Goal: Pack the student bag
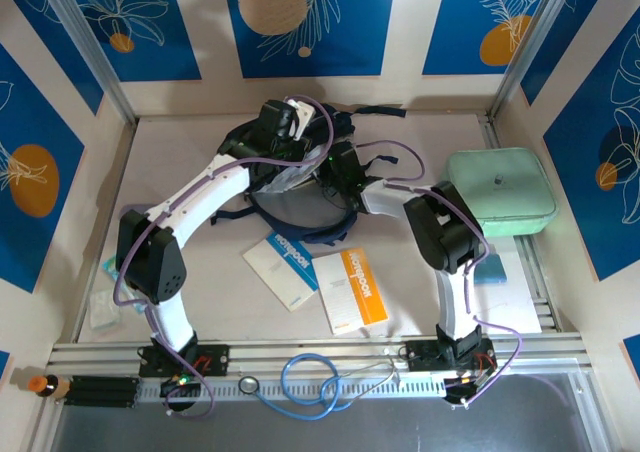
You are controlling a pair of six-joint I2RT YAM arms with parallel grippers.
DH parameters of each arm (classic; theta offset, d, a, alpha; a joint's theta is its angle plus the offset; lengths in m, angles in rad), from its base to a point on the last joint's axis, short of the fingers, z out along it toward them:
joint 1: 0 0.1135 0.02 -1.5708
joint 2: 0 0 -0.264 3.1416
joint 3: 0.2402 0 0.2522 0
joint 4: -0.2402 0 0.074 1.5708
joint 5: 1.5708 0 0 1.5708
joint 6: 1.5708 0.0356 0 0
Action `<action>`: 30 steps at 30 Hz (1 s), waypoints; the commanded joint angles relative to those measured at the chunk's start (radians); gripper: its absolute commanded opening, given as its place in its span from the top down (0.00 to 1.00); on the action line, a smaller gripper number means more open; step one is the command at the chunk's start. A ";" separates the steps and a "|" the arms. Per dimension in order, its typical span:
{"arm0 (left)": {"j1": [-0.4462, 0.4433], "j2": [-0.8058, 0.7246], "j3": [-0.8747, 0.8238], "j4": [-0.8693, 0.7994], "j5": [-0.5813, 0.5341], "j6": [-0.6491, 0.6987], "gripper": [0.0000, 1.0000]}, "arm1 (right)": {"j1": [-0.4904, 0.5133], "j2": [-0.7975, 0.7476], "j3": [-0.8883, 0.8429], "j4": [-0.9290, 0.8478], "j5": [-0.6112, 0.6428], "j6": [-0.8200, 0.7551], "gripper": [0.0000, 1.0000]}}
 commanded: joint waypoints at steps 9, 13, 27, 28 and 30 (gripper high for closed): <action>0.020 -0.009 0.075 0.127 0.066 -0.097 1.00 | -0.025 0.088 0.073 0.052 -0.138 0.045 0.79; 0.024 -0.006 0.087 0.118 0.066 -0.127 1.00 | -0.035 0.076 0.079 -0.004 -0.182 0.068 0.64; 0.054 0.029 0.110 0.078 0.049 -0.161 1.00 | -0.071 -0.089 -0.031 -0.138 -0.337 0.035 0.32; 0.057 0.029 0.103 0.082 0.054 -0.161 1.00 | -0.073 -0.100 -0.039 -0.161 -0.334 0.031 0.30; 0.060 0.026 0.088 0.092 0.063 -0.153 1.00 | -0.076 -0.121 -0.054 -0.196 -0.339 0.029 0.29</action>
